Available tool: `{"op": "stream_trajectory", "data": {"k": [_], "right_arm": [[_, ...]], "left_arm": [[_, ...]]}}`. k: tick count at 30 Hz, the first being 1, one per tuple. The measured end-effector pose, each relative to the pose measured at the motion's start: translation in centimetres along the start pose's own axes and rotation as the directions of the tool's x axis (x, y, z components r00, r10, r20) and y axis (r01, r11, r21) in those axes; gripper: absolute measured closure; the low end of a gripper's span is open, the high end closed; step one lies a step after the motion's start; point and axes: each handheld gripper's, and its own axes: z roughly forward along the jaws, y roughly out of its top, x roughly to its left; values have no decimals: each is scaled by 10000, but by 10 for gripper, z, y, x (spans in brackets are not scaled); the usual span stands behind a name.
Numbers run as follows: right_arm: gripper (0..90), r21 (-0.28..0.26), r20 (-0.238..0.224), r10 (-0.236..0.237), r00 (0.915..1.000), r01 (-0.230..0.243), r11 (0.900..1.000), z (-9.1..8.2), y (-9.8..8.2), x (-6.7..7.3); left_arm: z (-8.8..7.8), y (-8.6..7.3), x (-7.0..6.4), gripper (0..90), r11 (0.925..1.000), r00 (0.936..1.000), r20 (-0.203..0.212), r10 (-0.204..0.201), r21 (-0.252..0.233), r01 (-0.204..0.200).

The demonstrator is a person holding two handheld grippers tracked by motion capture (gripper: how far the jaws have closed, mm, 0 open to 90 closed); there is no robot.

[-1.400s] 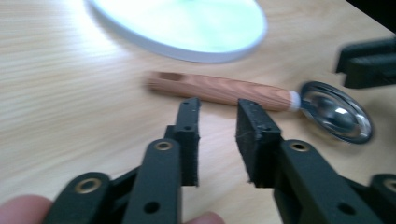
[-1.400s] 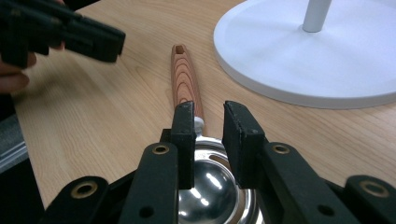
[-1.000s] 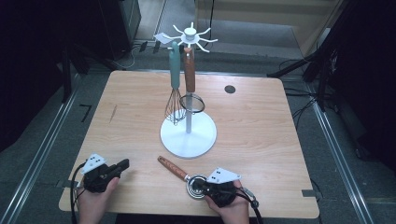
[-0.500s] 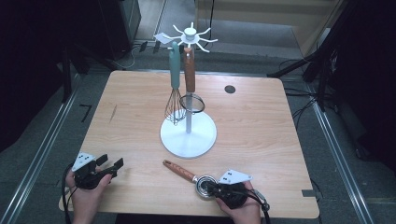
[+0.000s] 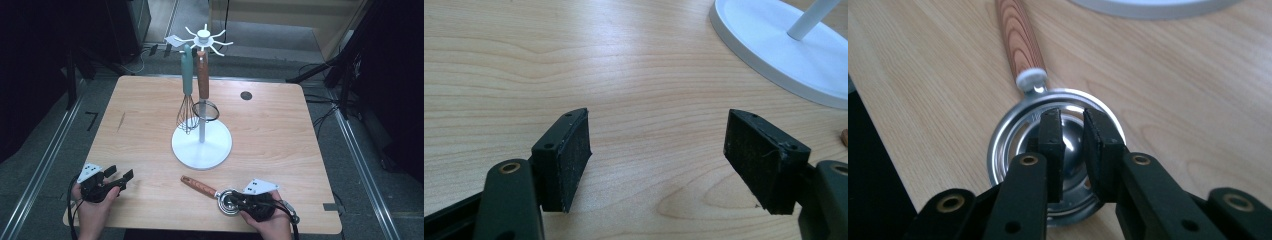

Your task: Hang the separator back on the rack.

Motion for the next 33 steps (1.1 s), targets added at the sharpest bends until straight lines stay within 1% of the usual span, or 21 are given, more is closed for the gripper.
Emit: {"op": "stream_trajectory", "data": {"k": [1,2,5,8,9,10,11,13,14,15,18,19,20,21,23,25,27,31,33], "right_arm": [[787,34,-27,-69,10000,69,10000,-1,3,0],[781,111,61,-164,9998,163,9998,-2,6,0],[769,179,88,-337,9994,336,9993,-3,13,-1],[746,511,140,-585,9982,578,9970,-2,20,-1],[734,678,116,-762,9970,753,9949,-1,22,-1],[703,826,139,-998,9949,983,9917,0,25,0],[671,949,103,-1126,9936,1111,9893,1,27,0],[653,1097,42,-1273,9919,1260,9859,2,31,1],[638,1186,-69,-1395,9902,1394,9831,3,34,2],[634,1212,-53,-1427,9898,1423,9824,4,35,2],[613,1590,-194,-1756,9843,1764,9714,7,43,5],[606,1649,-237,-1791,9835,1806,9696,7,45,6],[602,1730,-357,-1801,9830,1836,9676,8,48,6],[599,1781,-481,-1895,9807,1951,9645,9,52,6],[596,1984,-478,-2009,9785,2064,9581,11,56,7],[597,2312,-523,-2148,9753,2211,9475,13,62,8],[606,2586,-617,-2142,9749,2228,9399,16,66,9],[620,2919,-910,-2379,9670,2543,9220,24,73,14],[633,3266,-981,-2202,9705,2404,9141,28,77,18]], "left_arm": [[0,0,0,269,10000,10000,20,-61,-62,61],[-1,0,1,269,9999,10000,30,-75,-106,75],[0,0,0,269,9999,10000,30,-74,-105,75],[0,0,1,269,9999,10000,50,-86,-91,86],[0,0,0,269,9999,9999,53,-105,-99,105],[0,0,0,269,9999,9999,60,-111,-99,112],[0,0,0,270,9999,9999,59,-111,-96,112],[0,0,0,270,9999,9999,30,-105,-103,105],[0,0,0,271,9999,9999,11,-103,-118,103],[0,0,0,271,9999,10000,-6,-90,-139,90],[-1,0,0,272,9998,10000,-8,-80,-167,79],[-1,0,0,272,9998,10000,-11,-92,-180,92],[-1,-1,0,272,9998,9999,-5,-122,-183,122],[-1,0,0,272,9998,9999,-5,-128,-178,128],[-1,-1,0,272,9998,9999,-12,-122,-184,121],[-1,-1,0,273,9998,9999,-11,-106,-187,106],[-1,-1,0,274,9998,9999,-5,-126,-183,125],[-1,0,0,274,9998,9999,24,-133,-162,133],[-1,0,0,274,9998,9999,25,-125,-159,126]]}}
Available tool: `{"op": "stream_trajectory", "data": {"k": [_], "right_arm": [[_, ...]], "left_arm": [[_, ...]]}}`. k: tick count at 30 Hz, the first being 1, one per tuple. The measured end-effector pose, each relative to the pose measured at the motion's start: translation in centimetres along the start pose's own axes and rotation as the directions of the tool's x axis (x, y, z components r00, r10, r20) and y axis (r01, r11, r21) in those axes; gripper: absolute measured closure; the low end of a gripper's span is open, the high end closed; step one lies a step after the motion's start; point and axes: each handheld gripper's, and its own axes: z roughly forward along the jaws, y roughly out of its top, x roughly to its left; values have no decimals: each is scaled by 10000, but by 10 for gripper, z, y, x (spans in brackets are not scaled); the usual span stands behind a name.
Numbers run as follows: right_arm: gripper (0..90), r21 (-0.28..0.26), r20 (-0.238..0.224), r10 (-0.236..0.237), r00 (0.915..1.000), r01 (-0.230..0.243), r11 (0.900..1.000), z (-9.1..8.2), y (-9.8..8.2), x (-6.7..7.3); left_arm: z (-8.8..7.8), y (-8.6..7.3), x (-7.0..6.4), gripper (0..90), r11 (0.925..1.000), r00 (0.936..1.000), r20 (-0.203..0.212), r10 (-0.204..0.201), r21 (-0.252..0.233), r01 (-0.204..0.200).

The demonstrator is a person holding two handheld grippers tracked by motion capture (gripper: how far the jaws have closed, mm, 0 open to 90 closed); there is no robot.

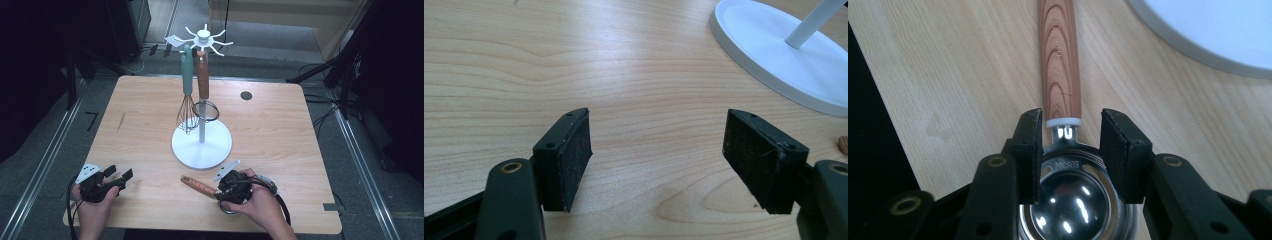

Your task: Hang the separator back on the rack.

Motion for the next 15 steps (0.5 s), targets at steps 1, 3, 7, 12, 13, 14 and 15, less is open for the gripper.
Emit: {"op": "stream_trajectory", "data": {"k": [1,3,7,12,13,14,15], "right_arm": [[634,212,-9,-56,10000,56,9998,2,3,1],[631,534,46,-227,9997,225,9983,5,8,3],[621,915,94,-417,9991,407,9950,11,16,6],[629,1511,180,-636,9978,602,9867,19,27,11],[633,1688,260,-742,9969,688,9833,21,29,12],[634,1836,334,-800,9962,726,9803,23,30,12],[644,2003,389,-768,9963,676,9774,26,32,13]], "left_arm": [[0,0,0,275,10000,10000,-3,-20,-23,20],[0,0,0,275,10000,10000,0,-20,-10,20],[0,0,0,275,10000,10000,1,-16,-3,16],[0,0,0,275,10000,10000,10,-5,9,5],[0,0,0,277,10000,10000,10,-10,1,10],[0,0,0,278,10000,10000,19,1,1,-1],[0,0,0,278,10000,10000,14,13,8,-13]]}}
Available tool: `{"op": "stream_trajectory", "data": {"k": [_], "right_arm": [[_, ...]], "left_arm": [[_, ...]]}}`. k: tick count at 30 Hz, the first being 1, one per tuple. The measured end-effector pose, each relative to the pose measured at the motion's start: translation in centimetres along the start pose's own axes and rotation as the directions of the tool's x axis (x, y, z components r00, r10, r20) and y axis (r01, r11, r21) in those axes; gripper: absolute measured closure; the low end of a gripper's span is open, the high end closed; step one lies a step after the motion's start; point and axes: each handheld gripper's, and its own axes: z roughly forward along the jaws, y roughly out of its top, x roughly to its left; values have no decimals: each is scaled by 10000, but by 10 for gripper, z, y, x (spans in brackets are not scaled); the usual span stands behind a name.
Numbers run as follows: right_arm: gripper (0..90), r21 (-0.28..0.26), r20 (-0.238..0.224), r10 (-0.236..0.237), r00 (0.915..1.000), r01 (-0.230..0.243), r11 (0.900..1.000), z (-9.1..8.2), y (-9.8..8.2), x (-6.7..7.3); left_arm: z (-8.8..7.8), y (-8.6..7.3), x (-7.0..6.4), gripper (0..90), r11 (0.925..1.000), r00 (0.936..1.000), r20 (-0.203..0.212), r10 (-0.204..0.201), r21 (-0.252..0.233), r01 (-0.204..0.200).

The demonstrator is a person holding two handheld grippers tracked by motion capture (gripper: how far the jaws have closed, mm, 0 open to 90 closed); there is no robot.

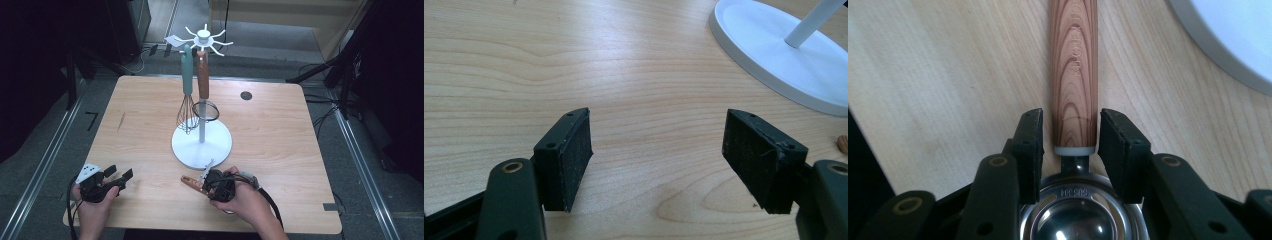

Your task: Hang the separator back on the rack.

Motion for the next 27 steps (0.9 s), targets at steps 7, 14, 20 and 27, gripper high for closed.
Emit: {"op": "stream_trajectory", "data": {"k": [7,14,20,27], "right_arm": [[674,558,260,-145,9996,130,9984,8,9,2],[706,815,261,-267,9993,245,9964,9,13,6],[708,238,742,11,9972,-29,9997,8,6,8],[709,-1403,516,938,9943,-858,9864,-8,-17,-8]], "left_arm": [[0,0,-1,277,10000,10000,31,76,-21,-76],[0,0,-3,230,9995,9995,-96,311,-75,-312],[0,0,-4,179,9992,9991,-181,377,-94,-379],[2,0,-9,121,9977,9957,-624,682,36,-681]]}}
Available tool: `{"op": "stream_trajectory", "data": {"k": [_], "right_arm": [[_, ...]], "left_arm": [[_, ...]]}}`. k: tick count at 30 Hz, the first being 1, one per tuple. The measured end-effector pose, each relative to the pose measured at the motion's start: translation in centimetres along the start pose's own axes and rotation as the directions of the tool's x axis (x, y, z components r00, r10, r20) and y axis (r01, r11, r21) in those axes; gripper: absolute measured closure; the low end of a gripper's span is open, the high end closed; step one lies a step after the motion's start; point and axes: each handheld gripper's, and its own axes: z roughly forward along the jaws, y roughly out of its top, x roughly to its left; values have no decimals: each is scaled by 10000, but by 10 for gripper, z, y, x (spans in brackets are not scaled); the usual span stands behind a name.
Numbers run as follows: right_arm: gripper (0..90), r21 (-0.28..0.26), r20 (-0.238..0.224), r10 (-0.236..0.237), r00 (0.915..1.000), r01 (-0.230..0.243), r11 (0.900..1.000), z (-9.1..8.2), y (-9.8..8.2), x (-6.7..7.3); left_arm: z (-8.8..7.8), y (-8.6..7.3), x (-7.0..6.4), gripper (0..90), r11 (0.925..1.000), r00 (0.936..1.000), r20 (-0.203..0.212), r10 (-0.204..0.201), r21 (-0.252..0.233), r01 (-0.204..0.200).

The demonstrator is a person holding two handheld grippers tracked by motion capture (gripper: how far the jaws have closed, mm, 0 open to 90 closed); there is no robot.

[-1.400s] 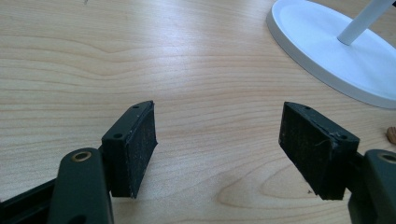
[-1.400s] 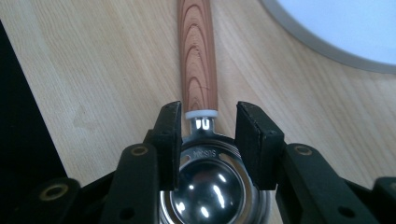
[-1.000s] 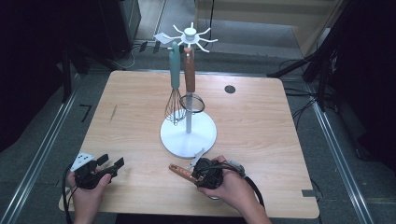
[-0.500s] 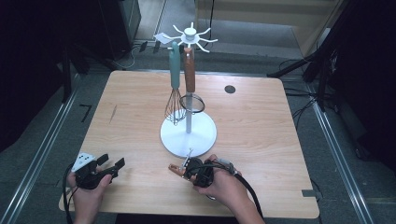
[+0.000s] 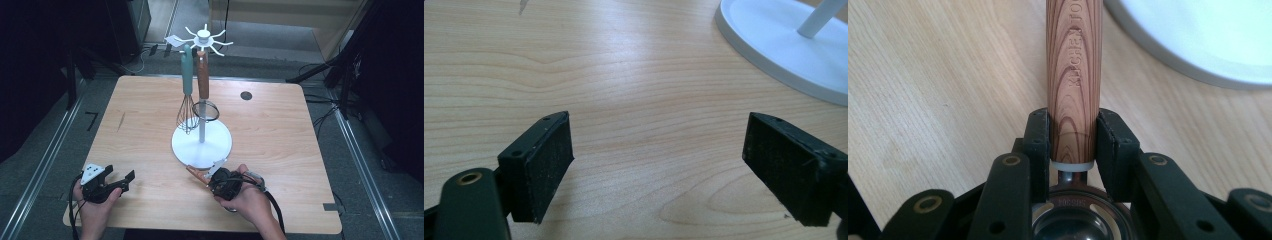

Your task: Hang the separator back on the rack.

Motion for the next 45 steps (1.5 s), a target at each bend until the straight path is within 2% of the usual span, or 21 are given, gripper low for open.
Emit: {"op": "stream_trajectory", "data": {"k": [2,4,8,9,10,11,14,19,22,24,26,27,28,30,33,35,36,38,41,42,45], "right_arm": [[709,-284,-30,222,9997,-223,9993,-5,-5,-4],[709,-795,-42,542,9985,-543,9954,-11,-11,-10],[709,-1704,-132,1158,9932,-1164,9785,-21,-21,-21],[709,-1996,-238,1457,9890,-1475,9687,-25,-24,-25],[709,-2168,-291,1538,9877,-1565,9636,-27,-25,-27],[709,-2464,-295,1788,9834,-1805,9522,-31,-28,-30],[708,-2990,-339,2213,9746,-2212,9283,-38,-34,-37],[708,-3774,-344,2800,9594,-2719,8852,-44,-43,-46],[708,-4109,55,2984,9544,-2699,8708,-47,-45,-46],[708,-4403,240,3100,9504,-2683,8568,-48,-45,-46],[708,-4718,146,3286,9444,-2833,8350,-51,-45,-46],[708,-4949,107,3367,9415,-2876,8199,-53,-45,-45],[708,-5052,133,3362,9417,-2838,8150,-54,-46,-45],[708,-5440,222,3473,9375,-2802,7910,-59,-46,-44],[708,-5940,284,3481,9370,-2643,7598,-66,-46,-43],[707,-6138,396,3506,9357,-2541,7474,-70,-46,-43],[708,-6320,438,3536,9344,-2482,7341,-74,-45,-43],[707,-6473,360,3531,9349,-2474,7210,-77,-45,-43],[708,-6753,345,3684,9290,-2501,6938,-82,-44,-43],[708,-6889,334,3705,9282,-2472,6814,-84,-43,-43],[708,-7087,330,3776,9254,-2448,6617,-87,-41,-42]], "left_arm": [[0,0,-1,101,9999,9999,-67,119,31,-119],[0,0,-2,90,9999,9998,-117,165,16,-164],[0,0,-2,51,9996,9996,5,290,18,-290],[0,0,-2,35,9995,9995,61,300,40,-300],[0,0,-2,23,9996,9995,125,294,-9,-294],[0,0,-2,15,9995,9994,155,302,-26,-302],[-1,0,-2,13,9995,9993,161,323,-17,-323],[-1,0,-2,13,9995,9994,128,312,-9,-312],[-1,0,-2,0,9992,9989,242,410,21,-410],[-1,-1,-3,0,9991,9988,257,426,-33,-425],[-1,-1,-3,0,9991,9987,253,435,-27,-434],[-1,-1,-3,0,9990,9988,240,437,-30,-437],[-1,-1,-3,0,9990,9988,215,437,-31,-436],[-1,-1,-3,0,9991,9989,197,418,-44,-417],[-1,-1,-2,0,9993,9991,221,372,-70,-370],[-1,-1,-2,0,9994,9989,300,352,-46,-351],[-2,-1,-2,0,9994,9989,309,358,-38,-357],[-1,-1,-2,0,9993,9988,324,361,-60,-359],[-2,-1,-2,0,9992,9988,267,404,-65,-403],[-1,-1,-2,0,9992,9989,270,392,-72,-390],[-1,-1,-2,0,9993,9988,306,377,-45,-376]]}}
